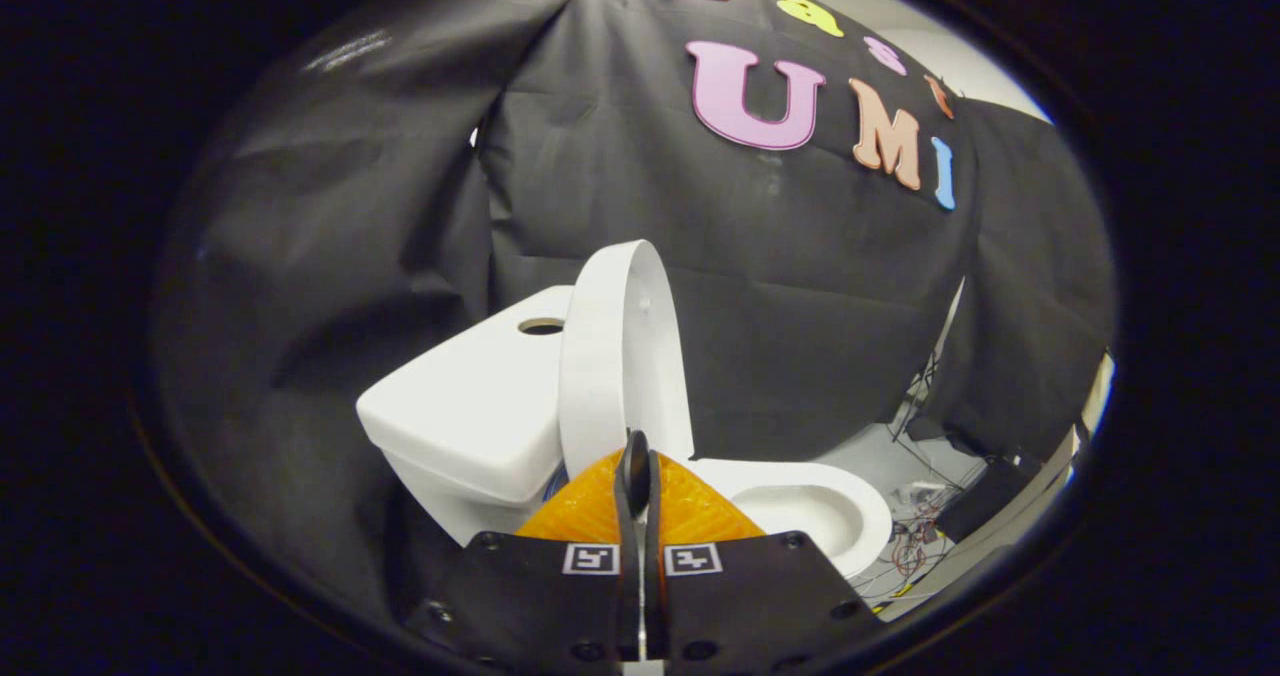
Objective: Open the toilet lid.
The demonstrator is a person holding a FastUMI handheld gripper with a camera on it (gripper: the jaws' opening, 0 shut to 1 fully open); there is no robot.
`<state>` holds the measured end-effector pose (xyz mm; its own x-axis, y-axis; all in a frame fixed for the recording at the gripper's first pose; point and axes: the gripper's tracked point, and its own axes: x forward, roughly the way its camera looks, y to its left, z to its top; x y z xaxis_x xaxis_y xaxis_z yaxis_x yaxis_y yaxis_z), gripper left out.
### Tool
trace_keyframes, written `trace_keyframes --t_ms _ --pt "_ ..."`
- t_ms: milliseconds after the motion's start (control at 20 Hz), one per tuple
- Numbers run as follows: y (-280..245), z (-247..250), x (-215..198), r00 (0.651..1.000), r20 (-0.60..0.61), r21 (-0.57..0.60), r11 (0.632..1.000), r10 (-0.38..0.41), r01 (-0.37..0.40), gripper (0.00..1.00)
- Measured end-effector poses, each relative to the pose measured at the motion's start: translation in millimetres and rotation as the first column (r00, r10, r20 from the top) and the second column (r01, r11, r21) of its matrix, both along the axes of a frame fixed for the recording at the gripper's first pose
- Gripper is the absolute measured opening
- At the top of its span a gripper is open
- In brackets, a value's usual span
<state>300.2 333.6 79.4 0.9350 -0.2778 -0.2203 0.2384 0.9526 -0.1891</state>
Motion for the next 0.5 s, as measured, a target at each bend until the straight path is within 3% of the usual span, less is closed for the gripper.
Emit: trace_keyframes --t_ms 100,250,500 --pt "5 0 2 1.0 0.006 -0.002 1.0 0.026 -0.026 0.08" --pt "21 2 10 0.992 0.008 -0.015 0.992 0.126 -0.126 0.39" --pt "23 16 0 0.98 -0.023 -0.085 0.976 0.197 -0.199 0.92"
